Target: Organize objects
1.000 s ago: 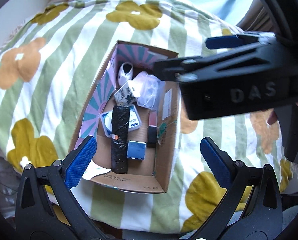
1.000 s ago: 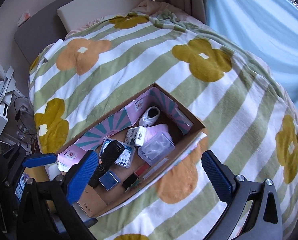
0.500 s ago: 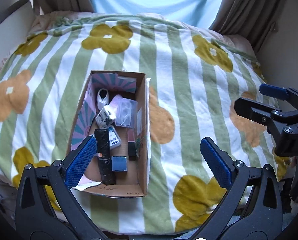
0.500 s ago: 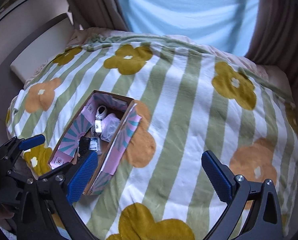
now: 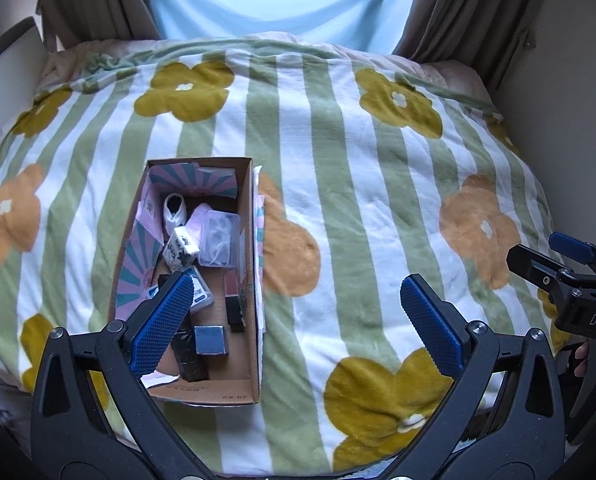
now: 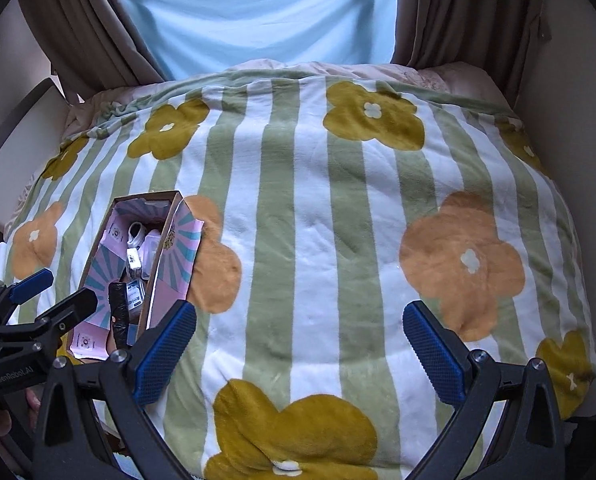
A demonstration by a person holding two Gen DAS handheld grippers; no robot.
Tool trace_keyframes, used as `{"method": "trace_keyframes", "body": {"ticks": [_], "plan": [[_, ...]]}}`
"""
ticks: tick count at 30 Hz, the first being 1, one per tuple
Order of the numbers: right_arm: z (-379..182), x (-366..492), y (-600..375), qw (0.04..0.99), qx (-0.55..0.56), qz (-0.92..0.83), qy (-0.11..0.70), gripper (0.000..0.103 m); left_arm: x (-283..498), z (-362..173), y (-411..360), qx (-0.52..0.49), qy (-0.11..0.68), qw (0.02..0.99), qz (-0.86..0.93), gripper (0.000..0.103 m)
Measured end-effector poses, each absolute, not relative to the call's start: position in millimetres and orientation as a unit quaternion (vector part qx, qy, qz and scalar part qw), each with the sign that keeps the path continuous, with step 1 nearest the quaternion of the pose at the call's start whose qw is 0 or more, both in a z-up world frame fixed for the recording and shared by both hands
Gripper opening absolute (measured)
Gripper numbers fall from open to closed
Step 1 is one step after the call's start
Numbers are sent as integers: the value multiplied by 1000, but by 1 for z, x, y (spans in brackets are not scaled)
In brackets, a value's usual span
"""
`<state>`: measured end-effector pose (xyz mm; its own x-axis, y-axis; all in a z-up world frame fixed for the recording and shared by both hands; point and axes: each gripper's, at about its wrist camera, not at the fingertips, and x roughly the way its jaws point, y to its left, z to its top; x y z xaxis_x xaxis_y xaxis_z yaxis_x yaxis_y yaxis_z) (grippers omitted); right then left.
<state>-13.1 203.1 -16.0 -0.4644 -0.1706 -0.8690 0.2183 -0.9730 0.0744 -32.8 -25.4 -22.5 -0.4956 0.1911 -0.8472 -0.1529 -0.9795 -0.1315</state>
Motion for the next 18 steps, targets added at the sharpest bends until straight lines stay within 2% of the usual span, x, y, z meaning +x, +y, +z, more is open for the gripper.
{"method": "trace_keyframes", "body": {"ticks": [18], "plan": [[-17, -7, 215, 108, 508, -855, 16, 102, -28, -22, -13, -494, -7, 108, 863, 103]]}}
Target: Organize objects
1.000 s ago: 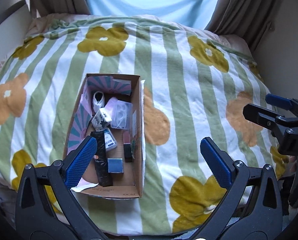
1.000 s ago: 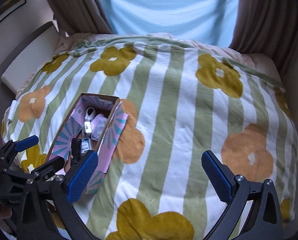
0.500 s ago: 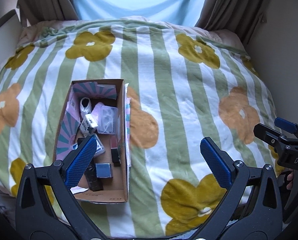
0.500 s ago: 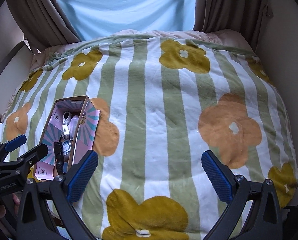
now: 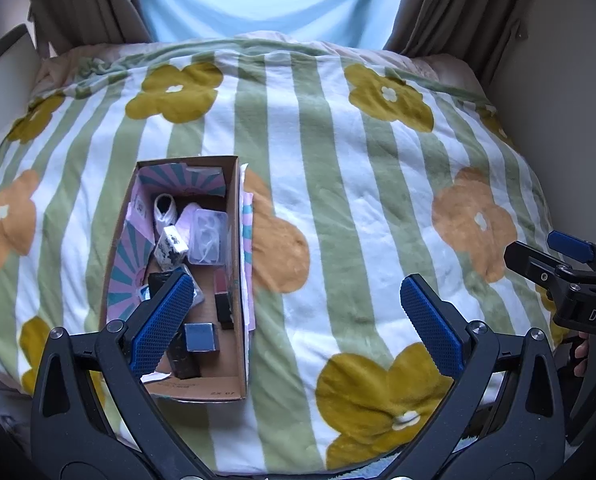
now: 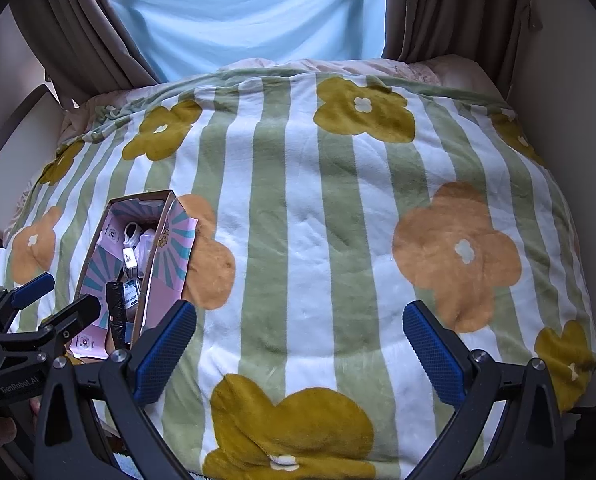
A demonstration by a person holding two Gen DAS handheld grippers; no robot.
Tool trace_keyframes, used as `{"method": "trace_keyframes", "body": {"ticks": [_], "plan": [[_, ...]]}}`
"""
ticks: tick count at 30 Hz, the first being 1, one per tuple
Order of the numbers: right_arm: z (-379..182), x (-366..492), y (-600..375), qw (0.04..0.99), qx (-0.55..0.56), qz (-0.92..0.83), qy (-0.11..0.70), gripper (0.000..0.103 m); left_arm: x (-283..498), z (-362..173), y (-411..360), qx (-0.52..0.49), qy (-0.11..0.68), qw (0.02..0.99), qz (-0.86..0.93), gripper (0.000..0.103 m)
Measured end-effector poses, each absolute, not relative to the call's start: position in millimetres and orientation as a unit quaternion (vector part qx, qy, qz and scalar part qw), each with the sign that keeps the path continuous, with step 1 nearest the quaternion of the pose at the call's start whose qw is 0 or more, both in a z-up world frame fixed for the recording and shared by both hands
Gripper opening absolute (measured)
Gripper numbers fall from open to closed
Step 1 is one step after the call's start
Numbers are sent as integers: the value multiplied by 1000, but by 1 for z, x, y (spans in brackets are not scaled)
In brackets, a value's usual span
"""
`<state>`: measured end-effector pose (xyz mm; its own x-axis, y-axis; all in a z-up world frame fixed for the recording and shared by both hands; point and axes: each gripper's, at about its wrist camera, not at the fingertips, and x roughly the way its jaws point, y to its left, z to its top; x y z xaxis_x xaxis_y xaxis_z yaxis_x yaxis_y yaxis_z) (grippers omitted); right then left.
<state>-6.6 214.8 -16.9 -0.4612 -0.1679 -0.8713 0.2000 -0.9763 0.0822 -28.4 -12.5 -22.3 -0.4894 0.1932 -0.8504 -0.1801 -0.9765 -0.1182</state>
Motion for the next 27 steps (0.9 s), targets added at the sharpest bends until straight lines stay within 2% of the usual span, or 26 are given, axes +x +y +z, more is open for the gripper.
{"method": "trace_keyframes", "body": {"ticks": [27], "plan": [[-13, -11, 216, 106, 507, -855, 23, 102, -25, -27, -16, -497, -21, 97, 862, 103]]}}
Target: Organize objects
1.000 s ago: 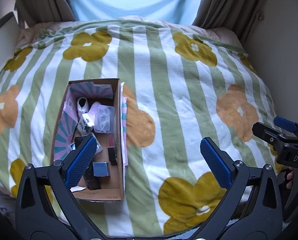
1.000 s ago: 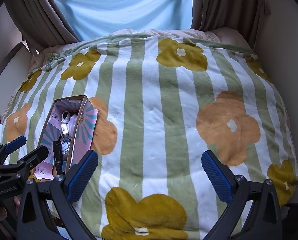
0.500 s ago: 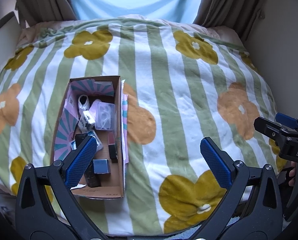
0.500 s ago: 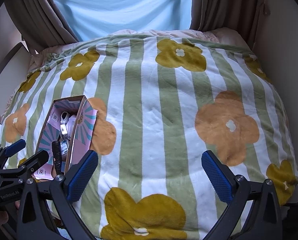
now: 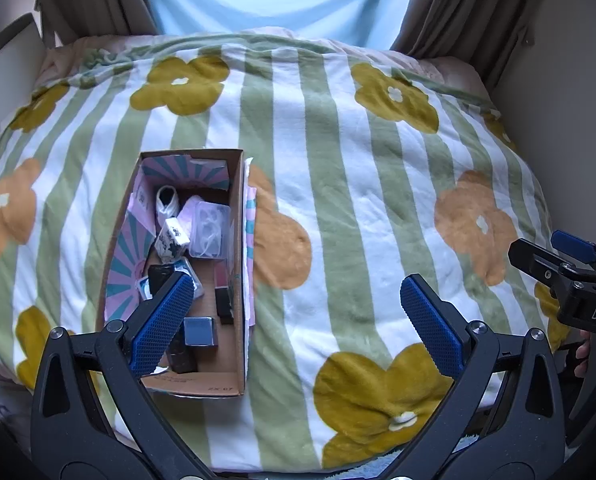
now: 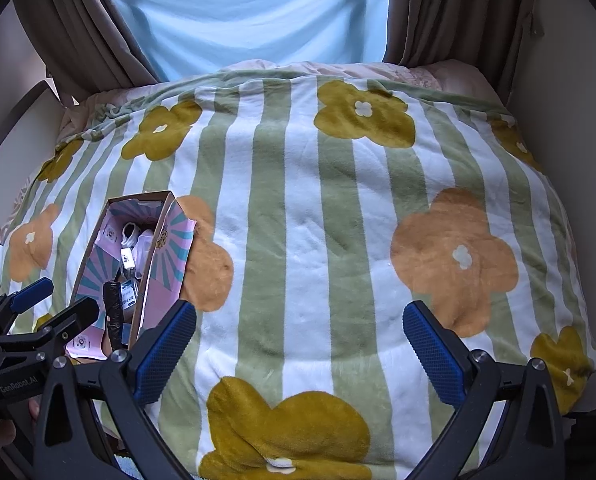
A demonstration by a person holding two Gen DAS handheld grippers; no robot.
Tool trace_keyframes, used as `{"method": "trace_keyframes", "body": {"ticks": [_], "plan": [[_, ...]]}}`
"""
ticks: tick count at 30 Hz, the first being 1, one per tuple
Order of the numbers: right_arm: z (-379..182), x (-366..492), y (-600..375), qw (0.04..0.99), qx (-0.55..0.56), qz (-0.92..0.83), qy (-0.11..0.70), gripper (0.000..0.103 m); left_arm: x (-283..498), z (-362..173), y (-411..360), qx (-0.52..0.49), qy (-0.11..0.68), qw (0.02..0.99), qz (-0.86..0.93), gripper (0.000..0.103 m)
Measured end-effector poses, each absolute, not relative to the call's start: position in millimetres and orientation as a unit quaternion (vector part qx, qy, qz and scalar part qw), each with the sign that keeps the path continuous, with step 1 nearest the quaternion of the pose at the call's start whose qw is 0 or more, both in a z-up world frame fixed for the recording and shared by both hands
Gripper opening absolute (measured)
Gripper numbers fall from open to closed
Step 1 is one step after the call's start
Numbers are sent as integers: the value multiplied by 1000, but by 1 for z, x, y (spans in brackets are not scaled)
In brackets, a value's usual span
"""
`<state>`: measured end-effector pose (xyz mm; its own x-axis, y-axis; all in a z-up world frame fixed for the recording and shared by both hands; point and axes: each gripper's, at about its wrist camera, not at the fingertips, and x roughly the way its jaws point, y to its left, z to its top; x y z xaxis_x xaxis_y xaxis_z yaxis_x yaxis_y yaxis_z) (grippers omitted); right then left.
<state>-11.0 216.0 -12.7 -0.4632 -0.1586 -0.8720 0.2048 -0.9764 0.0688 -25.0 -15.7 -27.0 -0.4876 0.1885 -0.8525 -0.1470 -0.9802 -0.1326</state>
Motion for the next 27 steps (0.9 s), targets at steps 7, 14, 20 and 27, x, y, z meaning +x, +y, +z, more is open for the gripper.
{"method": "trace_keyframes", "body": {"ticks": [7, 14, 20, 27], "plan": [[-13, -11, 216, 106, 507, -855, 23, 102, -26, -30, -16, -496, -26, 88, 863, 103], [-13, -11, 215, 106, 507, -855, 24, 102, -28, -27, -11, -504, -27, 86, 859, 103], [-13, -11, 212, 105, 503, -857, 22, 102, -23, -12, -12, -489, -26, 57, 870, 103], [-26, -16, 212, 99, 516, -850, 21, 102, -21, -4, -9, -484, -29, 66, 872, 103]]}}
